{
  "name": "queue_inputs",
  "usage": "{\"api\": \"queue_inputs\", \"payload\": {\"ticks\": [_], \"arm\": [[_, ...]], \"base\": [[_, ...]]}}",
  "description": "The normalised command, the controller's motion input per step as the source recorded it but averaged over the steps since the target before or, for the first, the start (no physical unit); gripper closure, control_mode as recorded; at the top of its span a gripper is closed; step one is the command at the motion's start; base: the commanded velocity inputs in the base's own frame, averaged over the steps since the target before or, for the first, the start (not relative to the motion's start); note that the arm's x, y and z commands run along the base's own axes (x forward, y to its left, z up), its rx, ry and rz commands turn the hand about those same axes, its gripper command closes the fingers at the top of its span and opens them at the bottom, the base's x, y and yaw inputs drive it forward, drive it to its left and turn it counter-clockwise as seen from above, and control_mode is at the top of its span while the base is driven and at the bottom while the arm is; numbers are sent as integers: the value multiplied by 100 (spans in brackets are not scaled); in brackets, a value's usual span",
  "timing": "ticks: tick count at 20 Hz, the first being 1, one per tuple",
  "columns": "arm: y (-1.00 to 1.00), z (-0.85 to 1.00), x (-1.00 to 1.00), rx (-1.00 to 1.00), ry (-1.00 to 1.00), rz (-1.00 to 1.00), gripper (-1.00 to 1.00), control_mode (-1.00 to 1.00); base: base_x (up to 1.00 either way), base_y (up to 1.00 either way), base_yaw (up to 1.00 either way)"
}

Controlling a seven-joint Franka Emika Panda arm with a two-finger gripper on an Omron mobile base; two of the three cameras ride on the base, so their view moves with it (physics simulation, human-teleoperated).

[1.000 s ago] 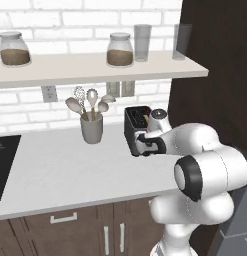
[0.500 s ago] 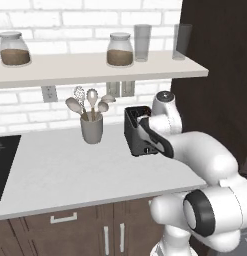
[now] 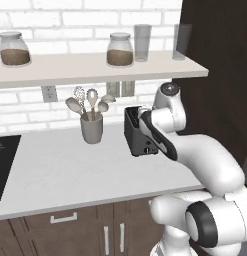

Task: Start the toaster. Once the lever pops up, take the bread to the plate on the dining counter.

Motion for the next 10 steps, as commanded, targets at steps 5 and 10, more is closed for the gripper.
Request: {"api": "queue_inputs", "payload": {"ticks": [5, 10], "arm": [[0, 0, 0, 0, -18, 9, -100, -100], [0, 0, 0, 0, -8, 5, -100, -100]], "base": [[0, 0, 0], [0, 0, 0]]}}
